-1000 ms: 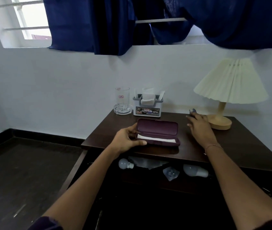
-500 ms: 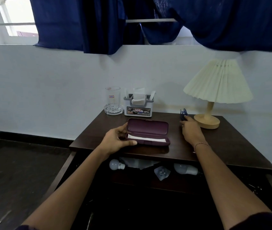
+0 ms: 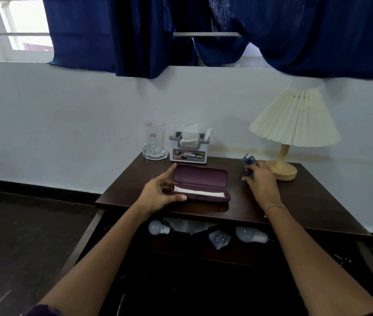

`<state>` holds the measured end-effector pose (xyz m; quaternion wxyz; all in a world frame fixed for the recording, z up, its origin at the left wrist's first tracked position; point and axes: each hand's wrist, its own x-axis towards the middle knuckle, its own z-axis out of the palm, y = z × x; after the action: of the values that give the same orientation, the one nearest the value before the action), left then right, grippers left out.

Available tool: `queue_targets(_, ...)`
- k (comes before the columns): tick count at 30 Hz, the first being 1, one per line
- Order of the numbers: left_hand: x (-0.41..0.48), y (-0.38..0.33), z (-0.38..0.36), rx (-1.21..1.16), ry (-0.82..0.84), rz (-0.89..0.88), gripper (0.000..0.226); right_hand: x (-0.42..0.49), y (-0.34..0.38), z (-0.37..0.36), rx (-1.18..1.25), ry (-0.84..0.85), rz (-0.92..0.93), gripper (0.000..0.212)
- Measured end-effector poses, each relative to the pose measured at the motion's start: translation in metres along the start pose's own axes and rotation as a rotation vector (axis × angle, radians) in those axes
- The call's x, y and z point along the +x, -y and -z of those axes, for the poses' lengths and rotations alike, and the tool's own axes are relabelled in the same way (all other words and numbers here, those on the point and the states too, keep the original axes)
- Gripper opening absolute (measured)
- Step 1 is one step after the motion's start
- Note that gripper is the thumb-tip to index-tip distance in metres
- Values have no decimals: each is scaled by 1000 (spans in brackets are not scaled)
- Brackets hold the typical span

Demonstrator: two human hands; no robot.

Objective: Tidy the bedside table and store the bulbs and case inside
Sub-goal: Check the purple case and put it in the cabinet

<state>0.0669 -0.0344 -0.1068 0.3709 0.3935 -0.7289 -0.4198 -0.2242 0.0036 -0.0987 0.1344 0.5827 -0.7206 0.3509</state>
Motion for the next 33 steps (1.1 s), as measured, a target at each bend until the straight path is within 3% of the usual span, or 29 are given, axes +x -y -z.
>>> queue_targets(7,-2,-7,0,-6,2,15,93,-37,28,21,295,-292,-28,25)
queue_targets(13,-3,-7,-1,-23,4,1,92,-53,35,18,675,-408,-285,21)
queue_targets(16,-3,-6,0,-27,-1,-1,95,-53,38,16,968,-369,-381,18)
queue_targets(19,-2,-4,0,-33,-6,-2,97,-56,47,13,1118,-274,-348,12)
queue_targets(29,-1,-4,-3,-36,-27,19,97,-56,46,8,1024,48,-254,15)
queue_targets(33,-2,-5,-3,-62,8,-15,80,-56,48,8,955,110,-240,14)
